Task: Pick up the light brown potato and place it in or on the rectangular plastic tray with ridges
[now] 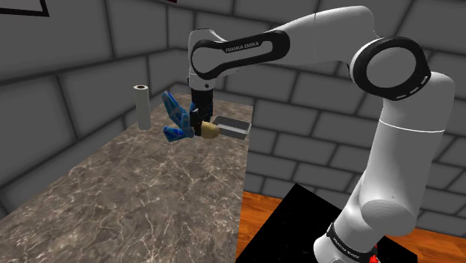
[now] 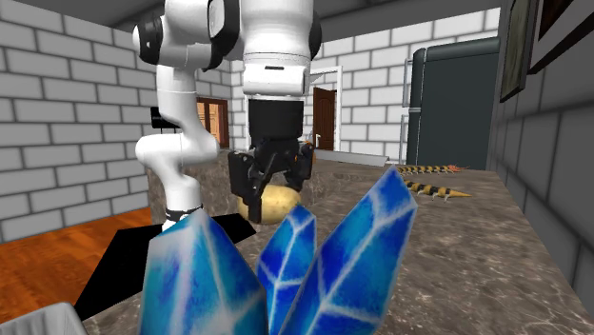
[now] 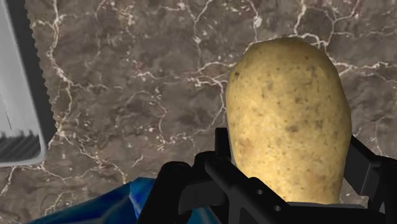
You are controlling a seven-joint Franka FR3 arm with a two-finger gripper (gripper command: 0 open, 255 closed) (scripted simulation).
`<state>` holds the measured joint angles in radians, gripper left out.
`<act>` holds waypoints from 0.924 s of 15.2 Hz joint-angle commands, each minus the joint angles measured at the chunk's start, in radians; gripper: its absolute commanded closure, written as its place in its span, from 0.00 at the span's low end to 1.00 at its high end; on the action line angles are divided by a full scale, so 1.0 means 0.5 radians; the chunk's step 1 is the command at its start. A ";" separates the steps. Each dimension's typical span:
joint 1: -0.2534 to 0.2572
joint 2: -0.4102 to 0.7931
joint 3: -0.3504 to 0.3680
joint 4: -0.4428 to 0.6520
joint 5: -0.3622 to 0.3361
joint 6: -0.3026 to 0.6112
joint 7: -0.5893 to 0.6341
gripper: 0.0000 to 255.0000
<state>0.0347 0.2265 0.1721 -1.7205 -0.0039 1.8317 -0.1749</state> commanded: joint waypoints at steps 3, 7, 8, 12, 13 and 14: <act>-0.102 0.039 -0.069 0.069 -0.010 -0.032 -0.171 1.00; -0.200 0.120 -0.135 0.186 -0.021 -0.070 -0.333 1.00; -0.225 0.145 -0.150 0.222 -0.024 -0.082 -0.372 1.00; -0.322 0.263 -0.208 0.397 -0.033 -0.138 -0.527 1.00; -0.346 0.298 -0.222 0.449 -0.034 -0.155 -0.565 1.00; -0.370 0.335 -0.235 0.504 -0.036 -0.174 -0.602 1.00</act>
<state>-0.1399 0.3711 0.0611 -1.5063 -0.0204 1.7598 -0.4574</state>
